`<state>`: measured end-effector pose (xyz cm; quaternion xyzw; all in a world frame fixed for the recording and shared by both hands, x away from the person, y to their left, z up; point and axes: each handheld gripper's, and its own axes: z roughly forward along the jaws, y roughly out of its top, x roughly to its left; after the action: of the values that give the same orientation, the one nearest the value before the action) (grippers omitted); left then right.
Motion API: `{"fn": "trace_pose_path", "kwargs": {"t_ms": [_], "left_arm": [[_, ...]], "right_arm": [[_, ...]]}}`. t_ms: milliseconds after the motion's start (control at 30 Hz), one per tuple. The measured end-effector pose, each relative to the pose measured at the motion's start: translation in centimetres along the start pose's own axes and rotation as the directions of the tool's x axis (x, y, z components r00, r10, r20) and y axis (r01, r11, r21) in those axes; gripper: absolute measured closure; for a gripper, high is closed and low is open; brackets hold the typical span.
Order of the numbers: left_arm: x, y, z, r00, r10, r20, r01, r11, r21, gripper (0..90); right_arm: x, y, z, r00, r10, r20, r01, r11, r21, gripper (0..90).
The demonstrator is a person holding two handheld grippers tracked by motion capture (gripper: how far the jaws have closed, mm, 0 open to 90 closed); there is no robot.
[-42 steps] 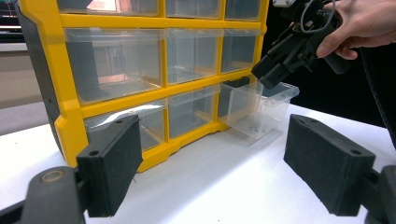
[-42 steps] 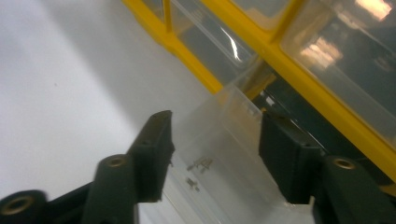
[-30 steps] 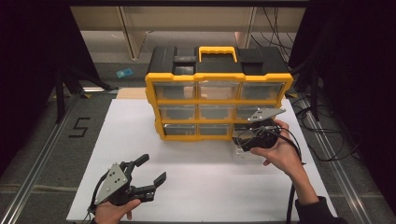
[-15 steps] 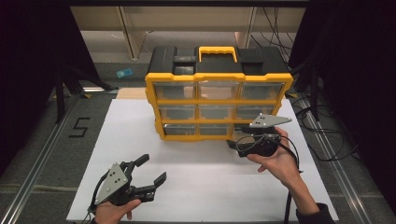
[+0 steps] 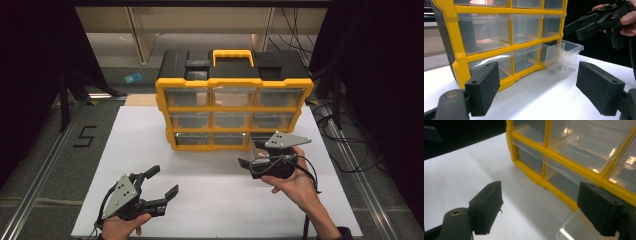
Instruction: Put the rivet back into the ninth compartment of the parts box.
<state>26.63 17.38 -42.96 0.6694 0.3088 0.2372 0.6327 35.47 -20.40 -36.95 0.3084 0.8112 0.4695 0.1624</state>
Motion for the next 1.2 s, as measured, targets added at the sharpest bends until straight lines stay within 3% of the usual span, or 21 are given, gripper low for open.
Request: {"fn": "trace_pose_path", "kwargs": {"t_ms": [367,1167,1200], "left_arm": [[0.0,0.0,0.0,1.0000,0.006,0.005,-0.006,1.0000,0.007,18.5],[-0.1,-0.1,0.1,1.0000,0.002,0.008,-0.002,0.9999,0.012,18.4],[-0.1,-0.1,0.1,1.0000,0.002,0.007,-0.002,0.9999,0.012,18.4]], "right_arm": [[0.6,-1.0,-0.4,0.9999,0.011,0.001,-0.011,0.997,-0.073,20.5],[1.8,-3.3,-1.4,0.9994,0.014,-0.031,-0.018,0.989,-0.147,19.6],[1.8,-3.4,-1.5,0.9998,0.000,-0.021,-0.003,0.988,-0.152,19.6]]}}
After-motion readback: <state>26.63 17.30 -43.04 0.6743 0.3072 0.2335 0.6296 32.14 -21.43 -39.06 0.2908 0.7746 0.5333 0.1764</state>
